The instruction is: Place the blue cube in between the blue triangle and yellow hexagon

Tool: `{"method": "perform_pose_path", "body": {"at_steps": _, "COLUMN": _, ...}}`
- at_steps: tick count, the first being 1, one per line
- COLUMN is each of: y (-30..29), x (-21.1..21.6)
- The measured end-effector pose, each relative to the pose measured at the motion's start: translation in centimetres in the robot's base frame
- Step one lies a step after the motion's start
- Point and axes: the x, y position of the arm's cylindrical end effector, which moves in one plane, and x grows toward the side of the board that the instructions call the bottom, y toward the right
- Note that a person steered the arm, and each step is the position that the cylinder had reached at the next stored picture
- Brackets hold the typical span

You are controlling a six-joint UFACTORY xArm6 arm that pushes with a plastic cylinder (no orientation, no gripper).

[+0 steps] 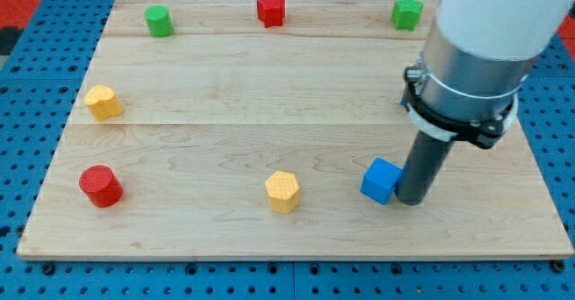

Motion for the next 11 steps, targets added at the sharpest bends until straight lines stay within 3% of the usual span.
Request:
{"method": "perform_pose_path", "body": {"at_steps": 4, "y": -8.9, "x": -2.5}}
{"method": "perform_pose_path", "body": {"at_steps": 6, "y": 4.9, "x": -4.1}}
{"method": "perform_pose_path", "body": {"at_steps": 7, "y": 4.1, "x": -7.5}}
{"method": "perform_pose_path", "body": {"at_steps": 8, "y": 7.8, "x": -10.5}}
{"method": "perform_pose_path", "body": {"at_steps": 9, "y": 7.7, "x": -13.0}}
{"method": "perform_pose_path", "body": {"at_steps": 11, "y": 0.2, "x": -13.0}}
